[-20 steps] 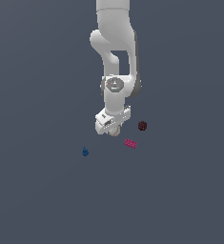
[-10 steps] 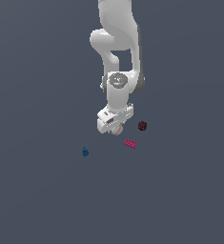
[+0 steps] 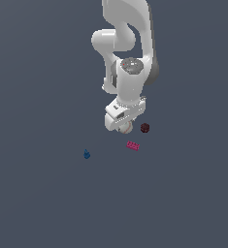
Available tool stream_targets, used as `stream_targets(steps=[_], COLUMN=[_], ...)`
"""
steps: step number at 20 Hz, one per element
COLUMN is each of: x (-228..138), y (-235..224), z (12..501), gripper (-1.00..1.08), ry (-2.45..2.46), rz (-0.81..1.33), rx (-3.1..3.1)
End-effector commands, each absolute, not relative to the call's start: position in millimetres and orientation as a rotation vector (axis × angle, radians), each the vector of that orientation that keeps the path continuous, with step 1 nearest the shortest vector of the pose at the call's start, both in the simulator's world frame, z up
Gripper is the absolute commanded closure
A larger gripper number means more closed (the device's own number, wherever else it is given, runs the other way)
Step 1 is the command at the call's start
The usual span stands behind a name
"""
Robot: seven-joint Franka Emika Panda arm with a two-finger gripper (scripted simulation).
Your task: Pick up a designated object from a clutter of objects.
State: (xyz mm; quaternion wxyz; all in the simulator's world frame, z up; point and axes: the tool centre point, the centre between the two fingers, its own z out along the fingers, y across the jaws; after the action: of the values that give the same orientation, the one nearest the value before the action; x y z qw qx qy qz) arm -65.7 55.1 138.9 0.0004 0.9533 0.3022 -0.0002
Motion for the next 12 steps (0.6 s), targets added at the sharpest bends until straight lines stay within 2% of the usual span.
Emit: stream_targets(steps=[1,12], x=[-58.8,-27.0], y=[65.2,111.1], z=[161.3,258.8], gripper=[1.08,1.08], ry=[0.949,0.95], rz=[0.002,0.001], rx=[2.994,2.993])
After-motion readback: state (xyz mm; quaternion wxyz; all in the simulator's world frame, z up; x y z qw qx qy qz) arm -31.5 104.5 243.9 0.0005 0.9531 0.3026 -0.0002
